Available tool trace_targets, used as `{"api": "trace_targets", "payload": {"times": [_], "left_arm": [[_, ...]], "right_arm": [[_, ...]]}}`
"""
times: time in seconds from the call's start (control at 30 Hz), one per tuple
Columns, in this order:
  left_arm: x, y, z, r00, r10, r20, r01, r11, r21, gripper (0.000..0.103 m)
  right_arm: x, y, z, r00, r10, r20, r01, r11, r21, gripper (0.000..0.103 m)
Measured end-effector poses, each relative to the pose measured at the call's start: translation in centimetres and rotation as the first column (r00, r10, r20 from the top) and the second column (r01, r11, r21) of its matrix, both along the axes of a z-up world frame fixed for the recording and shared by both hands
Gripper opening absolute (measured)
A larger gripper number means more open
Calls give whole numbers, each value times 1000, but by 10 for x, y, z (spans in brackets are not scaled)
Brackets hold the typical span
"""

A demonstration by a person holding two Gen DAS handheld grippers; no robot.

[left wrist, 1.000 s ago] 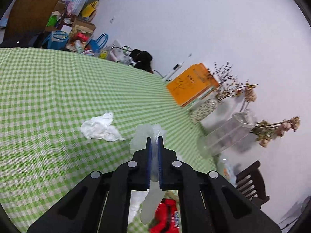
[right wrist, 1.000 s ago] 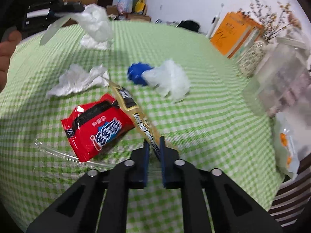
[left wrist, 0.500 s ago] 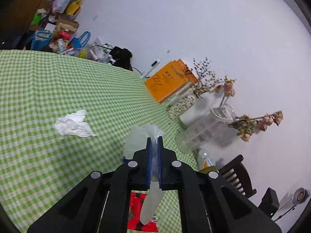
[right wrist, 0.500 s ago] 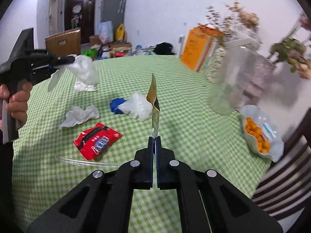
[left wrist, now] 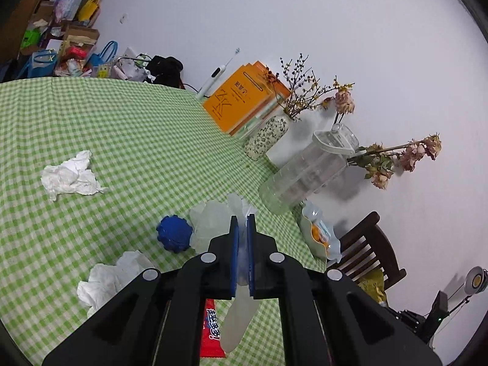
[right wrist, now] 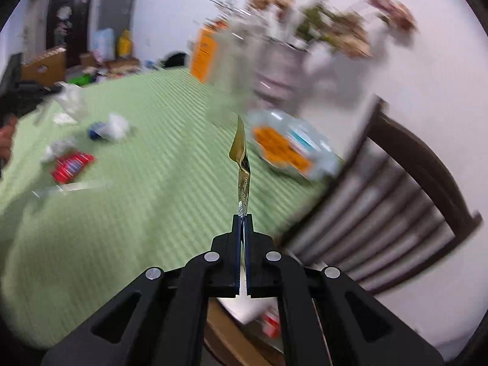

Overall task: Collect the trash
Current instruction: 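Carry the tissue and gold packet into the cardboard box and open both tools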

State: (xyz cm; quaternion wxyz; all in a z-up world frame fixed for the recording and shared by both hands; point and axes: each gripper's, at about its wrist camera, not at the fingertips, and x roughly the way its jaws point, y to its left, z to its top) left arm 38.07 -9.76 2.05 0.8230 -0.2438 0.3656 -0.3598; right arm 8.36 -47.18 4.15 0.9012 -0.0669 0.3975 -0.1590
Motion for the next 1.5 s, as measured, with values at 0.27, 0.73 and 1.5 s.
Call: {"api": "trace_targets", "payload": {"times": [0.27, 0.73, 1.5], "left_arm": [[-36, -32, 30, 994, -44, 96, 36, 996, 80, 2], [-144, -156, 53, 956, -265, 128, 239, 953, 187, 2], [-237, -353, -27, 795, -594, -120, 602, 753, 265, 2]], "right_arm": [[-54, -70, -50, 990, -106, -95, 110, 993, 37, 2], [-59, -128, -138, 982, -13, -189, 41, 988, 148, 2], [-68, -176, -149, 987, 26, -156, 2, 984, 177, 44]]}}
